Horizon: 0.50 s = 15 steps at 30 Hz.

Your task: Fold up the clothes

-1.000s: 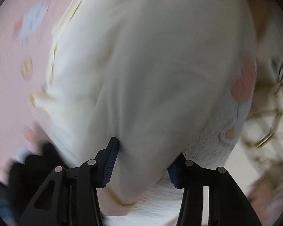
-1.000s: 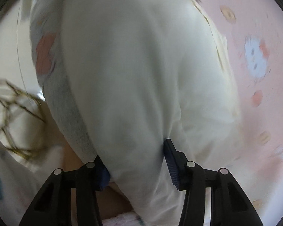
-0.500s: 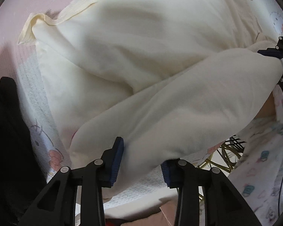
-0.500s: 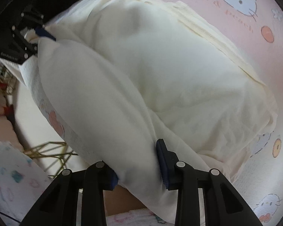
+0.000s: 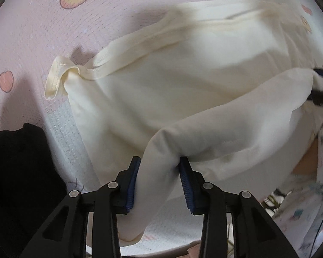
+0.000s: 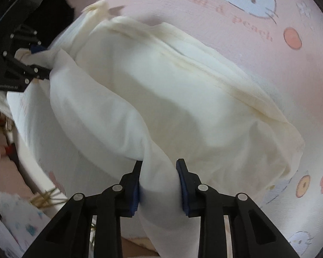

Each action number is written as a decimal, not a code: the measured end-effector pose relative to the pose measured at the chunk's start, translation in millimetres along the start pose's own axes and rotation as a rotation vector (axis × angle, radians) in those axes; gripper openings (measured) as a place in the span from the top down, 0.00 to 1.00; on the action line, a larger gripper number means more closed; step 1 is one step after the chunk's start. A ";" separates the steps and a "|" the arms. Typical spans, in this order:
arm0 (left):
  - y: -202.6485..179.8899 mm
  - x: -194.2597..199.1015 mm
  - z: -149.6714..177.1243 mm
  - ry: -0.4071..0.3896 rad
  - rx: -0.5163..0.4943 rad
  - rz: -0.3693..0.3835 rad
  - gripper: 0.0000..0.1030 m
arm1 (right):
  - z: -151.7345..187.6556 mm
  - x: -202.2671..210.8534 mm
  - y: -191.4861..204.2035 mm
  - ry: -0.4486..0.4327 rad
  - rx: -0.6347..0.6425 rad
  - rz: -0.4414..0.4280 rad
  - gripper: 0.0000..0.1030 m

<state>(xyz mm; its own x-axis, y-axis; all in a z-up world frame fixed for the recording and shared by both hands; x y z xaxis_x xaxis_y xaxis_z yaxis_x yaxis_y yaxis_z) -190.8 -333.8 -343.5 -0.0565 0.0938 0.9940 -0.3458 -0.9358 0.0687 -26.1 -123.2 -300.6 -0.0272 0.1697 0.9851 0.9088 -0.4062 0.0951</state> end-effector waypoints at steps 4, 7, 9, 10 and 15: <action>12.8 -16.0 -21.2 0.010 0.062 0.021 0.67 | -3.7 -14.9 -10.4 0.008 -0.109 -0.059 0.72; 22.8 -25.3 -31.4 0.044 0.120 0.061 0.66 | -5.5 -25.5 -15.5 0.033 -0.167 -0.097 0.69; 29.7 -22.4 -33.9 0.049 0.156 0.100 0.66 | -3.5 -26.0 -17.2 0.058 -0.183 -0.093 0.63; 33.7 -17.7 -35.1 0.036 0.175 0.122 0.66 | -2.5 -26.2 -18.0 0.071 -0.191 -0.092 0.55; 53.9 6.8 -41.9 -0.029 0.265 0.228 0.48 | -1.9 7.5 -27.8 -0.017 -0.267 -0.023 0.33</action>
<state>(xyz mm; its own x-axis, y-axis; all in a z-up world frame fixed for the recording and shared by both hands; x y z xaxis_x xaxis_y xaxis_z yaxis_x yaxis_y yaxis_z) -249.1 -369.4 -336.6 -0.0764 -0.1336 0.9881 -0.0720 -0.9877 -0.1391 -52.4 -112.4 -295.6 -0.0372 0.1961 0.9799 0.7662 -0.6239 0.1539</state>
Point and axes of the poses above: each gripper's, at about its wrist camera, not at the fingertips, and x roughly against the way its jaws point, y to its left, z to its underside, the point moved 8 cm from there along -x, roughly the way its jaws point, and after that the axes turned 3 degrees about -y, right-handed, at the moved point
